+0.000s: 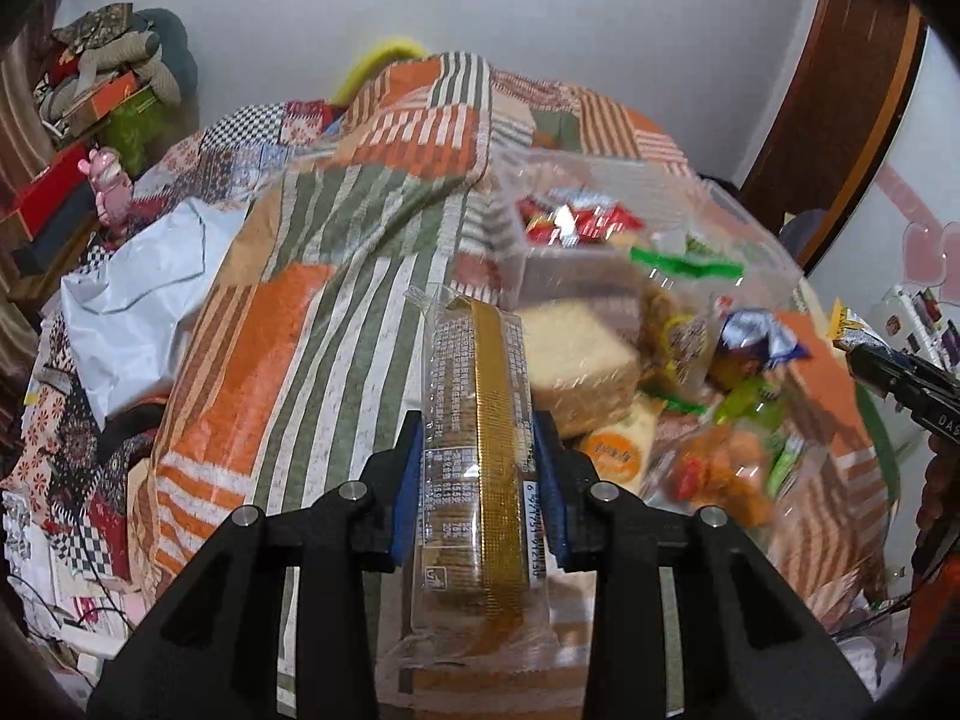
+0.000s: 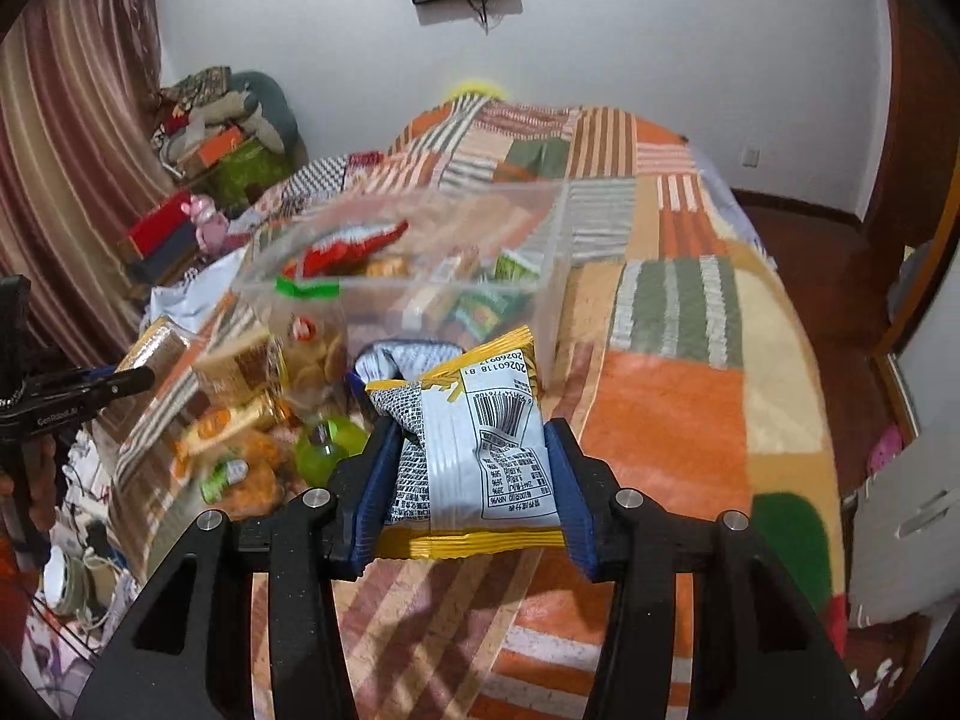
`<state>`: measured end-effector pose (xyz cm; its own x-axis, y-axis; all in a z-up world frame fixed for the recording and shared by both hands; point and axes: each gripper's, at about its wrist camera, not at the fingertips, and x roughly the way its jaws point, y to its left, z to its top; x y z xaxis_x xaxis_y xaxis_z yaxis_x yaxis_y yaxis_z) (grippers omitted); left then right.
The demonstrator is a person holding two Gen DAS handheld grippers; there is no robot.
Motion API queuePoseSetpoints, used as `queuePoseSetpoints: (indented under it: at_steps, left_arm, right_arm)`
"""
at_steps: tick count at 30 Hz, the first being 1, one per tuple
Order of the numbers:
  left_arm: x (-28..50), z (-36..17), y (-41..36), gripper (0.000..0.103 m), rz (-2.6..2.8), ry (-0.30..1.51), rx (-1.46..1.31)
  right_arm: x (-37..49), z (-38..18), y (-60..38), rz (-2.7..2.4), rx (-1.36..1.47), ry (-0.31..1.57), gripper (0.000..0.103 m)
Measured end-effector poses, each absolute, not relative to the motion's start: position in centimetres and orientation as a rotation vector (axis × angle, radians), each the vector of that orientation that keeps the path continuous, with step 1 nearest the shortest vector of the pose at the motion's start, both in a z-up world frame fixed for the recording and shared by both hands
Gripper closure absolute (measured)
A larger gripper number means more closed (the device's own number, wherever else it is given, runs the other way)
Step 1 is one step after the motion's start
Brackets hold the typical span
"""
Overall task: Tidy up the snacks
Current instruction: 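Place both packs into the clear box and open both tools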
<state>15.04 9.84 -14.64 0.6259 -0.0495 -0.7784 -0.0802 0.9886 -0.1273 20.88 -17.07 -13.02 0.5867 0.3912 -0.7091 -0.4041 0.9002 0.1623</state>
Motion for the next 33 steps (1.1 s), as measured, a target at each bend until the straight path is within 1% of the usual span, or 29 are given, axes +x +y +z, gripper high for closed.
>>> queuePoseSetpoints:
  at_steps: [12, 33]
  left_arm:
    - [19.1, -10.7, 6.9, 0.069, -0.037, 0.796, -0.126]
    - [27.6, -9.1, 3.7, 0.069, -0.116, 0.759, -0.097]
  right_arm:
    - [22.9, -10.2, -15.8, 0.471, -0.015, 0.715, 0.058]
    - [28.0, -8.8, -14.0, 0.474, 0.052, 0.667, 0.058]
